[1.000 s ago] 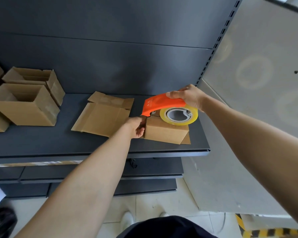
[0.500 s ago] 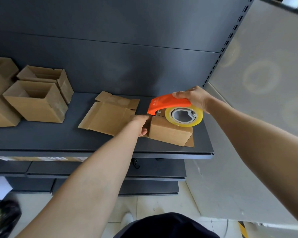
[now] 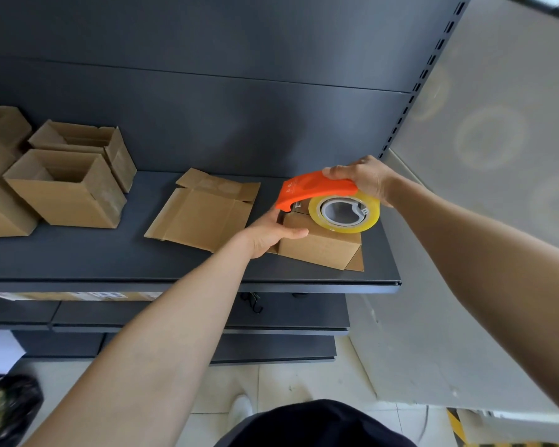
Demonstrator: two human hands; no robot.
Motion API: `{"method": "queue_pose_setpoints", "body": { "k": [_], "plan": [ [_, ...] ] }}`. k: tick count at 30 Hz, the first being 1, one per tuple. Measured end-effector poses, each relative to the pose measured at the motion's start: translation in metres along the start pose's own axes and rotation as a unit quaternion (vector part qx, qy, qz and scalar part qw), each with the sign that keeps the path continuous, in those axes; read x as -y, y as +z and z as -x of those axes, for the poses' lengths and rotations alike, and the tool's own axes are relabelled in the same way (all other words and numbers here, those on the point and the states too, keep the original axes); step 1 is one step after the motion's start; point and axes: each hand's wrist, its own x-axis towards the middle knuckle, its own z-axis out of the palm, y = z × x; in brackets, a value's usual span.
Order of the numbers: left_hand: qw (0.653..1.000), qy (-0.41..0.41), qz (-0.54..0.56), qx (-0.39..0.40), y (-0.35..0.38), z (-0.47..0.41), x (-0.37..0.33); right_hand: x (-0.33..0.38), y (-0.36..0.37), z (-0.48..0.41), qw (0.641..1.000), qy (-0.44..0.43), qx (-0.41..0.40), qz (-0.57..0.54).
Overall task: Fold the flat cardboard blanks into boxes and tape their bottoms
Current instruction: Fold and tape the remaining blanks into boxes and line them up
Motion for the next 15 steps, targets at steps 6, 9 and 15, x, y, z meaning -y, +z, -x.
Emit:
{"method": "queue_pose_setpoints", "body": {
  "k": [6, 9, 15],
  "plan": [
    [0.998, -0.033, -0.043, -0.016, 0.004, -0.012, 0.0, -0.002, -0.002, 0.001, 1.0, 0.004, 0.002, 0.005],
    [0.997, -0.035, -0.065, -0.022, 0.002, -0.013, -0.002, -0.001, -0.002, 0.0, 1.0, 0.005, 0.01, 0.017],
    [0.995, -0.012, -0.093, -0.022, -0.002, -0.009, -0.007, -0.001, -0.006, 0.0, 0.999, 0.01, 0.031, 0.037]
  ]
}}
